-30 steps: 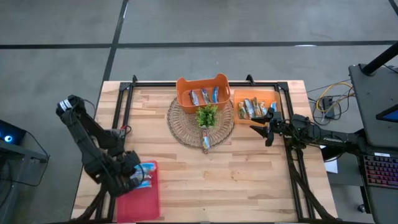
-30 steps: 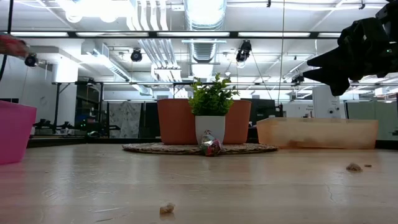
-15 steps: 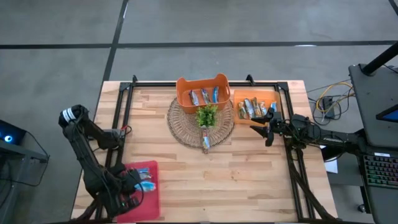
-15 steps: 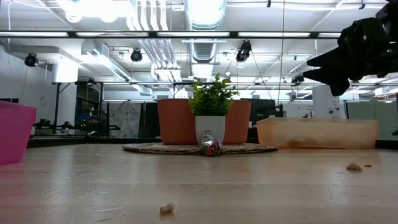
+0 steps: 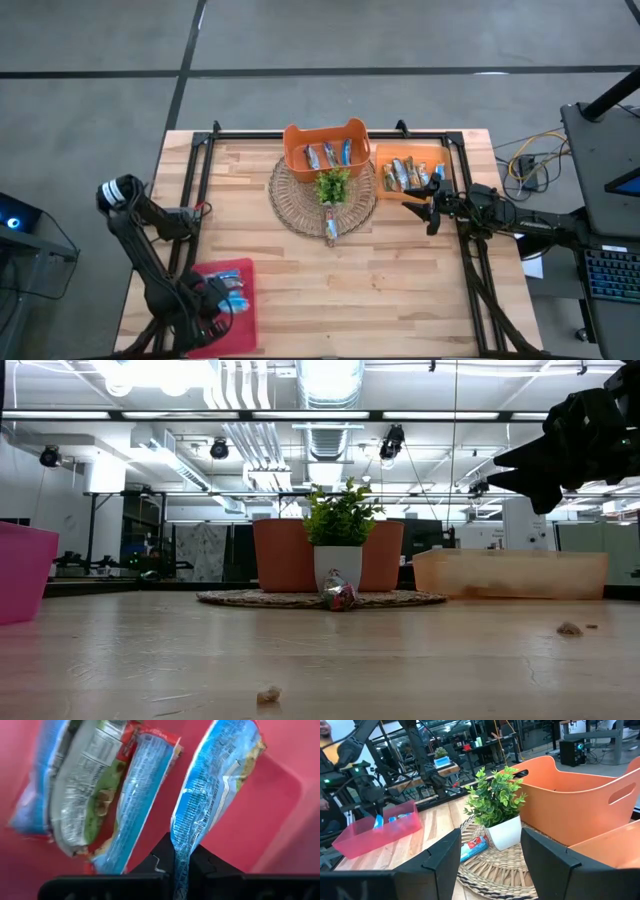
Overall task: Pick and place Granola Bars by type
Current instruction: Put the red granola bar into the pink bin
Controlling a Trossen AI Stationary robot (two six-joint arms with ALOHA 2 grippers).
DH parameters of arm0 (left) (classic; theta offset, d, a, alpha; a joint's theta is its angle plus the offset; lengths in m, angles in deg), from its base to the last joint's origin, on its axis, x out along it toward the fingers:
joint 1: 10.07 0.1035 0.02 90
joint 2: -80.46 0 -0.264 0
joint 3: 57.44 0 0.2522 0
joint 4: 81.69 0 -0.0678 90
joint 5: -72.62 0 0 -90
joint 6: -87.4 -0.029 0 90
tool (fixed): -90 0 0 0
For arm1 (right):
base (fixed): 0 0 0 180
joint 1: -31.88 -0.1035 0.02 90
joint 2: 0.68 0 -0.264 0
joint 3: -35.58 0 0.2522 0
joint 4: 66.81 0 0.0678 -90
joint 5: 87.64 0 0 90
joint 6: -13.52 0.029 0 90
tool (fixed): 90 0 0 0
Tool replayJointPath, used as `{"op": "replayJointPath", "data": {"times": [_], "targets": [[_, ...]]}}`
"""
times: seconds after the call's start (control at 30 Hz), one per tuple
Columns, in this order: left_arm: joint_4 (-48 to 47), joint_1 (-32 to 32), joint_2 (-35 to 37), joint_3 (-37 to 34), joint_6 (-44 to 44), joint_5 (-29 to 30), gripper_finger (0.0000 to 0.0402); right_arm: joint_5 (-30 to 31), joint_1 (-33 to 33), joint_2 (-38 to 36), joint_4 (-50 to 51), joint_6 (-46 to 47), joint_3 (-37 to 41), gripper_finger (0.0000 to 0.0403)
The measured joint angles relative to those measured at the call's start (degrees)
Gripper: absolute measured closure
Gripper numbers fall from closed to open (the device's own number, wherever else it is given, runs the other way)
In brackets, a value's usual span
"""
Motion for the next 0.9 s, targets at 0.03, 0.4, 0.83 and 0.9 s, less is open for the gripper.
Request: {"op": "replayJointPath", "data": {"times": [0.03,0.4,0.83,0.9], "targets": [[1.4,0.0,-0.1,-0.9,0.0,0.0,0.0401,0.0,0.0,0.0,0.0,0.0,0.0,0.0207],[7.7,0.0,-1.0,-8.1,-0.2,-6.6,0.0401,0.0,0.0,0.0,0.0,0.0,0.0,0.0207],[8.8,0.3,-0.6,-7.8,-2.3,-7.5,0.0337,0.0,0.0,0.0,0.0,0.0,0.0,0.0207],[8.8,0.4,-0.1,-7.7,-2.6,-7.5,0.0312,0.0,0.0,0.0,0.0,0.0,0.0,0.0207]]}}
